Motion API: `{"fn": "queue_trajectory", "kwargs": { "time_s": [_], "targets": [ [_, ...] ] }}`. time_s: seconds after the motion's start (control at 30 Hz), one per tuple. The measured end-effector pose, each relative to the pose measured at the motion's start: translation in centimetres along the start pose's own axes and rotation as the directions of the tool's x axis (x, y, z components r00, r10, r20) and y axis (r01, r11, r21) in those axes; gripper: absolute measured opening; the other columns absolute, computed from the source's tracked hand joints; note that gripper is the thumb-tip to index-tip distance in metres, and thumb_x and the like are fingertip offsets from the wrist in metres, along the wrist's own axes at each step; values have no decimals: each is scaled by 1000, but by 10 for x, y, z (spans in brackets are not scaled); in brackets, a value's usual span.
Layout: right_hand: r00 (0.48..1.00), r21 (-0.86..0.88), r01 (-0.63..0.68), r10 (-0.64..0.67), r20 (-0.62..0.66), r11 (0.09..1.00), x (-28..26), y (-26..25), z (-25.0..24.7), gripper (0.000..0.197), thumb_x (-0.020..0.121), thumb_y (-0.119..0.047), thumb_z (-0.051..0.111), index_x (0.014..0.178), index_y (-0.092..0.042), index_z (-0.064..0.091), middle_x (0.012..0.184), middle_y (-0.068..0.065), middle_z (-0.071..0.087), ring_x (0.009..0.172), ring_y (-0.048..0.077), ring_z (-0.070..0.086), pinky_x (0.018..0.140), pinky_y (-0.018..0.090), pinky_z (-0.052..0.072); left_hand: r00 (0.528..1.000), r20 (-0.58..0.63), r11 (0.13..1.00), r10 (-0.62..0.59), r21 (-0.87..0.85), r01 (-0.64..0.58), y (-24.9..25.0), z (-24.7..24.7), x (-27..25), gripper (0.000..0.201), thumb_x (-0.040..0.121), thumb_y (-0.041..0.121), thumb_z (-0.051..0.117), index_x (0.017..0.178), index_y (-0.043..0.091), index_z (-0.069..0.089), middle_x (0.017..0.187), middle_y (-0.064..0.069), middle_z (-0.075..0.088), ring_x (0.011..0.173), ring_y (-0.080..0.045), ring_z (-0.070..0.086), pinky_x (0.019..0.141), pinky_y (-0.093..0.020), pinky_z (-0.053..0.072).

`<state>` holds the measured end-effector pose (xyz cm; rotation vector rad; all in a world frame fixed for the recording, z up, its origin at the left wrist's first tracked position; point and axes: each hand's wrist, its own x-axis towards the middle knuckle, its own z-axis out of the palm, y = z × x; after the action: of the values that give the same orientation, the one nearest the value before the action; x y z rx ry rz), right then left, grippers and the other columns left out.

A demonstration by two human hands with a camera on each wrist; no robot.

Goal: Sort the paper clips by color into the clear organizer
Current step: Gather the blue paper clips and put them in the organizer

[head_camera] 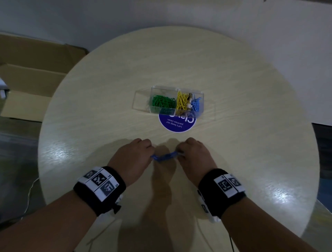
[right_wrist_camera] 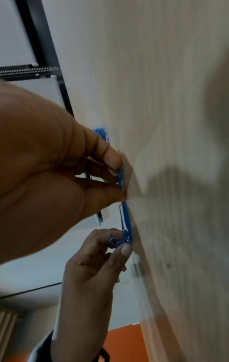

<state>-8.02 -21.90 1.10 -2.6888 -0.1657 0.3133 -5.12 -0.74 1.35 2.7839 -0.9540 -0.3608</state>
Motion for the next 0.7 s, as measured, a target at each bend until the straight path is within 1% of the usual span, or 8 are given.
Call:
{"fn": "queue_trajectory", "kwargs": {
  "time_s": [0.07,0.2,0.3,0.37,0.43,0.57,0.63,0.7],
  "targets": [
    [1000,-24,-19,19,-7,1000,-6,4,-1,9,73,-11,70,82,-10,69,77,11,62,72,34,60,64,35,48,999,11,999,-32,-5,32,-1,-1,-2,7,79,16,69,83,17,63,90,-2,54,79,-25,53,54,-42,50],
    [989,-11,-144,144,28,990,-20,17,-7,15,83,-19,57,93,-14,66,91,11,64,87,34,60,75,36,46,998,29,999,-52,-15,52,1,-3,-3,4,84,19,63,84,16,61,90,-5,54,77,-28,57,54,-40,50],
    [974,48,-227,227,12,973,-30,30,-17,16,82,-21,58,95,-20,68,94,6,66,90,29,62,76,32,45,996,-41,985,-77,-161,69,8,-11,6,24,90,31,42,90,16,62,88,-4,57,78,-28,59,62,-37,46],
    [953,119,-299,303,-13,947,-34,42,-23,14,80,-22,61,91,-24,69,92,1,68,87,24,63,73,28,45,990,-69,949,-126,-298,101,15,-25,21,20,94,28,47,93,15,62,90,-3,56,81,-26,56,70,-37,44],
    [929,213,-346,365,-55,914,-35,50,-29,11,76,-20,64,84,-25,70,85,-2,70,81,21,65,71,28,49,977,-136,916,-166,-387,101,23,-40,40,12,94,25,54,91,15,61,89,0,56,80,-20,54,72,-36,43],
    [910,285,-336,388,-149,898,-29,61,-42,9,75,-19,67,78,-27,70,77,-7,69,74,15,65,68,30,52,935,-240,845,-263,-524,103,39,-62,83,14,95,25,57,83,18,57,73,9,51,65,-5,48,58,-14,33],
    [901,313,-323,391,-187,893,-25,66,-48,7,78,-21,68,78,-28,71,77,-9,69,73,12,64,67,26,50,909,-261,812,-325,-569,127,45,-70,105,16,93,23,59,79,16,58,65,10,50,58,-1,47,53,-12,31],
    [892,348,-304,394,-222,887,-22,69,-54,7,79,-20,69,79,-27,71,76,-9,69,71,8,63,65,17,45,887,-297,805,-354,-580,127,51,-75,126,12,92,23,59,86,13,64,74,5,59,64,-4,52,60,-16,34]
  ]
}}
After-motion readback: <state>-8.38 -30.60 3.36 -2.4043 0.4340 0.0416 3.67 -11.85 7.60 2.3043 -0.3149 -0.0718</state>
